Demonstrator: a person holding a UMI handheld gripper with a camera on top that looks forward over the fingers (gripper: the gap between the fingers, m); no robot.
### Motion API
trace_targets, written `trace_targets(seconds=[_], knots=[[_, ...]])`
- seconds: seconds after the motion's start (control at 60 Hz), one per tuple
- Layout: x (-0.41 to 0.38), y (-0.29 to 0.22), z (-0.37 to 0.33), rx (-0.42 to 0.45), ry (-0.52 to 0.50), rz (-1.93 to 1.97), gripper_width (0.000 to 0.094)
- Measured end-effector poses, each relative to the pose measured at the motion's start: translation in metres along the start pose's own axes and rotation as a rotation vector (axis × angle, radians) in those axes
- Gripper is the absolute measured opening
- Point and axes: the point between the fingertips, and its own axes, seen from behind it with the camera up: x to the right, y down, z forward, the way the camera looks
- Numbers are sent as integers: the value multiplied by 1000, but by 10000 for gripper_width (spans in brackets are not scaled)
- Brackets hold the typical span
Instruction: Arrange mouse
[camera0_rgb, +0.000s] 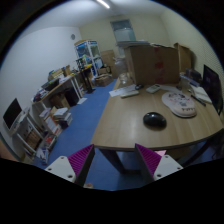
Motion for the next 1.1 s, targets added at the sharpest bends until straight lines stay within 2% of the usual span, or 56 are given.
trace_targets(seconds=[0.117, 0.167, 0.183, 0.383, 0.55, 0.95, 1.05, 1.067, 1.1], knots=[[47, -7, 7, 27, 88, -17, 826], [89, -12, 19, 26, 113, -8, 828], [78, -10, 17, 26, 127, -5, 826], [167, -21, 58, 36, 203, -73, 829], [192, -35, 101, 35, 179, -86, 829], [217, -79, 172, 30, 200, -106, 825], [221, -93, 189, 43, 210, -100, 784], [221, -95, 191, 46, 212, -97, 806], [223, -99, 195, 49, 221, -91, 773]])
